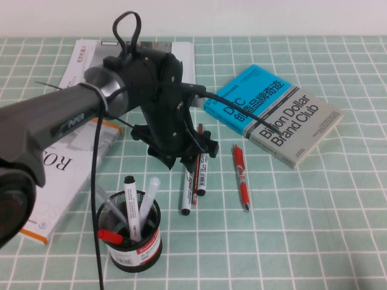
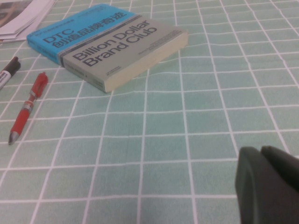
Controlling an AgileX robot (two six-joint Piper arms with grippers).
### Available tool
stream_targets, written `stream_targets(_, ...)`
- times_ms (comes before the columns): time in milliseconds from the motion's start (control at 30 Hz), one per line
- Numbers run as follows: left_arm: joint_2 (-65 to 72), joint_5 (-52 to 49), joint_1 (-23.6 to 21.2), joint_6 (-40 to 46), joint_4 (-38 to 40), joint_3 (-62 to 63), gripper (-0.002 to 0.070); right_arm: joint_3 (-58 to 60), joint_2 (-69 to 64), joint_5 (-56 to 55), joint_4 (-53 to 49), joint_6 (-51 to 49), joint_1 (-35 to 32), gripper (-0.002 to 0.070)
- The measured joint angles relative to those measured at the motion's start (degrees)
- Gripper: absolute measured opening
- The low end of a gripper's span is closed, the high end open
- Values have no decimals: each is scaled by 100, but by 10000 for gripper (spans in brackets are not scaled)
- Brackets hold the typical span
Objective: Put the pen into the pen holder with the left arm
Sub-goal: Pick up the pen on the table
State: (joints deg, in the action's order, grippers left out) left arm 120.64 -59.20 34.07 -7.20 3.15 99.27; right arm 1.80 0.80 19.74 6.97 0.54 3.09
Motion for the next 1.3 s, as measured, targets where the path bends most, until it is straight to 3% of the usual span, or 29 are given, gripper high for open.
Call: stream_targets(1300, 348, 58, 119, -89, -411, 10, 300, 0, 0, 0, 0, 0, 0, -20)
